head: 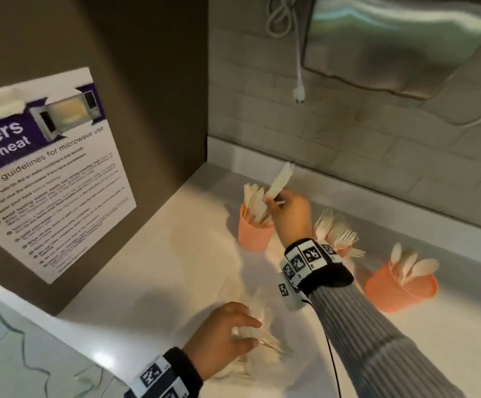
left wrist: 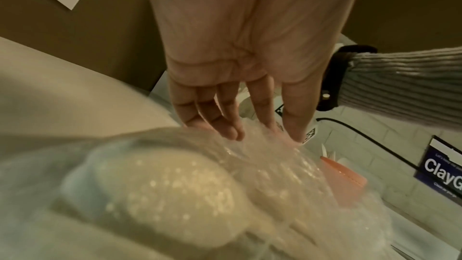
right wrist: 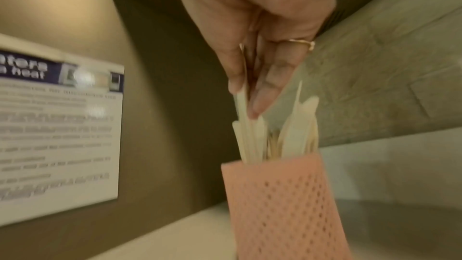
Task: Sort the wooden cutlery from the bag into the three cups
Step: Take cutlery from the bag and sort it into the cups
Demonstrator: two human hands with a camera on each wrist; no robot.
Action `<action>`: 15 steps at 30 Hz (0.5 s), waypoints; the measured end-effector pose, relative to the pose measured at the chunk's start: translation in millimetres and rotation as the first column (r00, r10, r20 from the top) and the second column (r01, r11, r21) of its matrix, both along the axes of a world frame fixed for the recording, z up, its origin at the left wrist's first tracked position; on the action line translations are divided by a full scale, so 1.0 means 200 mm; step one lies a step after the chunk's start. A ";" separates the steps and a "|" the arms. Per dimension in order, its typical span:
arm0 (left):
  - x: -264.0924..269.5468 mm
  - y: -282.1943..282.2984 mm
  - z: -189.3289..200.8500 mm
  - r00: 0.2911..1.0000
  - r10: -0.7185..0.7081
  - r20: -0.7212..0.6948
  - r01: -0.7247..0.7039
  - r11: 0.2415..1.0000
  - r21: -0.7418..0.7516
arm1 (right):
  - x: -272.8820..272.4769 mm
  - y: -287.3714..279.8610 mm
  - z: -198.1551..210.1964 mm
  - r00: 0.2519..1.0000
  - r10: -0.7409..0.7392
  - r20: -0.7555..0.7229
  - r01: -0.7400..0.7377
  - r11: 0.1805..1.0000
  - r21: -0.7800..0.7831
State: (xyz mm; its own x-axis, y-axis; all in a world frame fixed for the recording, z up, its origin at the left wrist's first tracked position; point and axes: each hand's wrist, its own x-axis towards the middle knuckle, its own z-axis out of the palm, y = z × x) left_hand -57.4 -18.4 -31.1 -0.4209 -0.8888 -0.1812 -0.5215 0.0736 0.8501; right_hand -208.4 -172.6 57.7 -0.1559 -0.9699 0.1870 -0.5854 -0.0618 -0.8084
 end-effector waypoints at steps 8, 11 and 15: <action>0.00 -0.03 0.01 0.999 -0.009 -0.033 0.009 1.000 -0.010 | -0.04 0.02 0.01 0.997 -0.046 -0.063 0.059 0.971 0.230; -0.05 -0.03 0.02 0.998 -0.026 0.049 0.028 0.999 -0.037 | -0.16 0.21 0.08 0.996 -0.080 -0.042 0.084 0.992 0.099; -0.12 -0.03 0.02 0.976 -0.074 0.206 0.087 0.995 -0.056 | -0.29 0.55 0.03 0.997 0.018 0.073 -0.027 0.992 0.122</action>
State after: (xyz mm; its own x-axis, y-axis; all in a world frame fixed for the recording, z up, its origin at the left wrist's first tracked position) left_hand -81.1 -25.2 -27.0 -0.4519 -0.8661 -0.2137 -0.6730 0.1738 0.7190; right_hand -266.9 -62.9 63.1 -0.1420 -0.9883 0.0549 -0.5255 0.0282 -0.8504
